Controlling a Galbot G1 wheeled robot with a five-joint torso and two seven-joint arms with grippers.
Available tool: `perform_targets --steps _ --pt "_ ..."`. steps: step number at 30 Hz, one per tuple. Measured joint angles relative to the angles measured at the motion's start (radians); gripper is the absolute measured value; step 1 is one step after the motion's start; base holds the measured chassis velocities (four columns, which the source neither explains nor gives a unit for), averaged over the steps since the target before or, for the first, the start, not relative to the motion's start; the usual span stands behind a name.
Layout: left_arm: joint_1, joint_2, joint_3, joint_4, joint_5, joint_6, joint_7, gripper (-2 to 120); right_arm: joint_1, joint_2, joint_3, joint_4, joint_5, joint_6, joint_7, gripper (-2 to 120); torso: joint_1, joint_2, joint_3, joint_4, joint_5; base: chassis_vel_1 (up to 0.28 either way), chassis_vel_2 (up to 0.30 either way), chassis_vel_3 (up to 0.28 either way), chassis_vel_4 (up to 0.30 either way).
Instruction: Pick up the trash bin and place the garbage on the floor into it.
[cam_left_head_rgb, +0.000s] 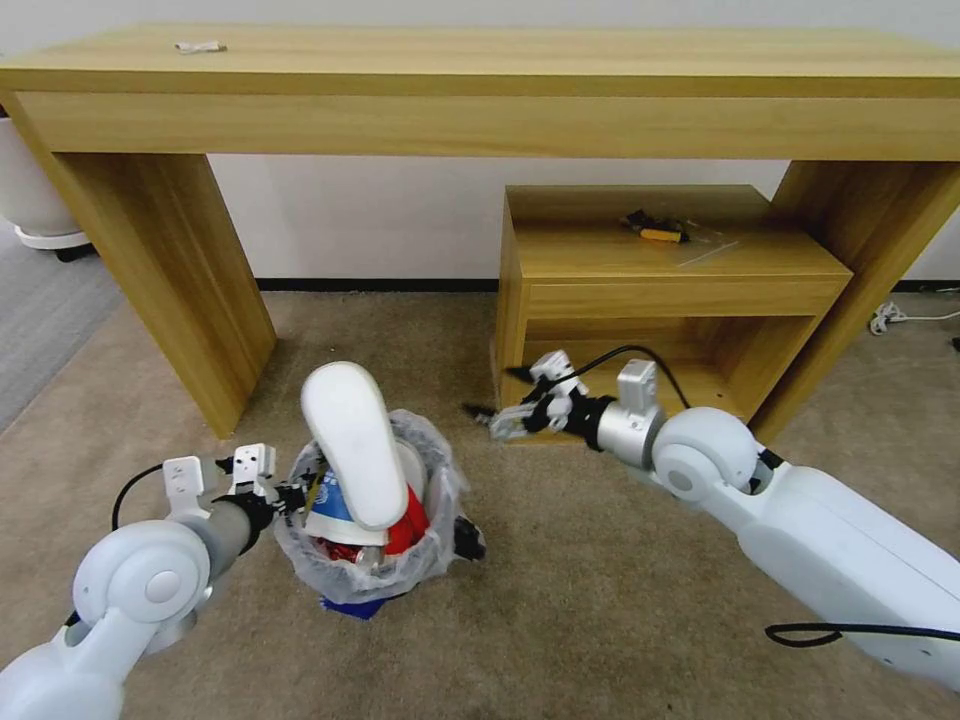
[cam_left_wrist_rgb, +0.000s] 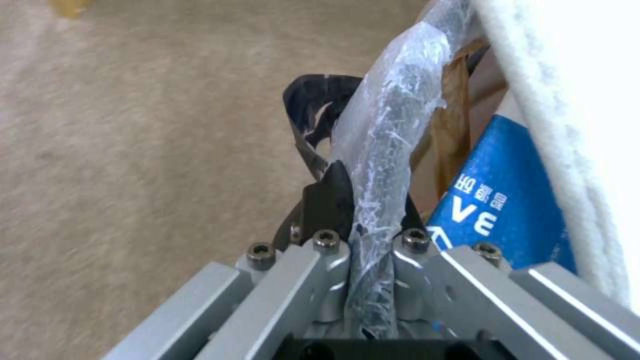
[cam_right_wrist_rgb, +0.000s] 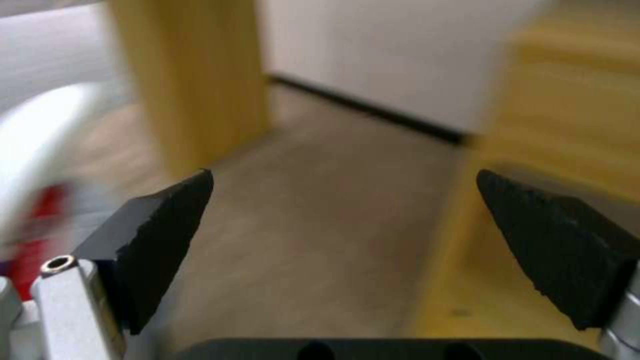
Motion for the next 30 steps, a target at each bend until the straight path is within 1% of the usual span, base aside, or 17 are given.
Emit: perform_targets --steps 1,4,5,6,7,8,9,11,13,15,17,19,21,24,30 --pt "0.0 0.0 0.0 0.0 0.0 0.0 0.0 1 0.0 0.0 0.0 0.0 0.0 0.0 0.0 100 0.0 0.0 0.0 0.0 0.0 0.0 0.0 0.0 0.0" --pt "0.021 -0.016 -0.038 0.026 0.003 0.0 -0.007 1 -0.079 0.004 0.113 -0.007 -0.031 0.023 0.019 100 0.0 0.0 0.0 0.0 -0.0002 0.0 0.0 0.0 0.0" --pt "0.021 -0.016 -0.038 0.026 0.003 0.0 -0.007 1 -0.079 0.004 0.113 -0.007 -0.031 0.023 0.019 100 0.0 0.0 0.0 0.0 -0.0002 0.0 0.0 0.0 0.0" --pt "0.025 -0.022 -0.049 0.037 0.005 0.0 -0.008 1 -0.114 0.004 0.152 -0.007 -0.033 0.027 0.022 100 0.0 0.0 0.0 -0.0001 0.0 0.0 0.0 0.0 0.0" --pt "0.026 -0.025 -0.054 0.042 0.007 0.0 -0.009 1 -0.128 0.003 0.168 -0.006 -0.033 0.027 0.023 100 0.0 0.0 0.0 -0.0001 0.0001 0.0 0.0 0.0 0.0" --pt "0.026 -0.033 -0.068 0.066 0.014 0.0 -0.006 1 -0.173 -0.002 0.215 -0.001 -0.032 0.031 0.024 100 0.0 0.0 0.0 -0.0003 0.0002 0.0 0.0 0.0 0.0" --pt "0.026 -0.033 -0.068 0.066 0.014 0.0 -0.006 1 -0.173 -0.002 0.215 -0.001 -0.032 0.031 0.024 100 0.0 0.0 0.0 -0.0003 0.0002 0.0 0.0 0.0 0.0" --pt "0.014 -0.044 -0.072 0.103 0.031 0.0 0.01 1 -0.205 -0.009 0.25 0.0 -0.033 0.037 0.02 100 0.0 0.0 0.0 -0.0004 -0.0001 0.0 0.0 0.0 0.0" --pt "-0.013 -0.07 -0.068 0.155 0.085 0.0 0.058 1 -0.223 -0.003 0.274 0.002 -0.033 0.04 0.019 100 0.0 0.0 0.0 -0.0002 -0.0001 0.0 0.0 0.0 0.0" --pt "-0.019 -0.077 -0.065 0.167 0.1 0.0 0.07 1 -0.225 -0.001 0.277 0.004 -0.031 0.04 0.021 100 0.0 0.0 0.0 -0.0002 -0.0001 0.0 0.0 0.0 0.0" --pt "-0.03 -0.101 -0.061 0.214 0.168 0.0 0.118 1 -0.235 0.004 0.284 0.011 -0.024 0.039 0.026 100 0.0 0.0 0.0 -0.0003 -0.0003 0.0 0.0 0.0 0.0" --pt "-0.03 -0.103 -0.061 0.218 0.174 0.0 0.123 1 -0.236 0.004 0.285 0.012 -0.024 0.039 0.026 100 0.0 0.0 0.0 -0.0002 -0.0003 0.0 0.0 0.0 0.0" --pt "-0.03 -0.114 -0.066 0.243 0.202 0.0 0.151 1 -0.239 0.006 0.287 0.012 -0.019 0.038 0.028 100 0.0 0.0 0.0 -0.0002 -0.0002 0.0 0.0 0.0 0.0" --pt "-0.031 -0.119 -0.07 0.254 0.216 0.0 0.164 1 -0.238 0.01 0.287 0.008 -0.017 0.037 0.031 100 0.0 0.0 0.0 -0.0002 -0.0002 0.0 0.0 0.0 0.0" --pt "-0.036 -0.123 -0.068 0.264 0.217 0.0 0.166 1 -0.23 0.018 0.28 0.003 -0.016 0.036 0.036 100 0.0 0.0 0.0 -0.0002 -0.0001 0.0 0.0 0.0 0.0"
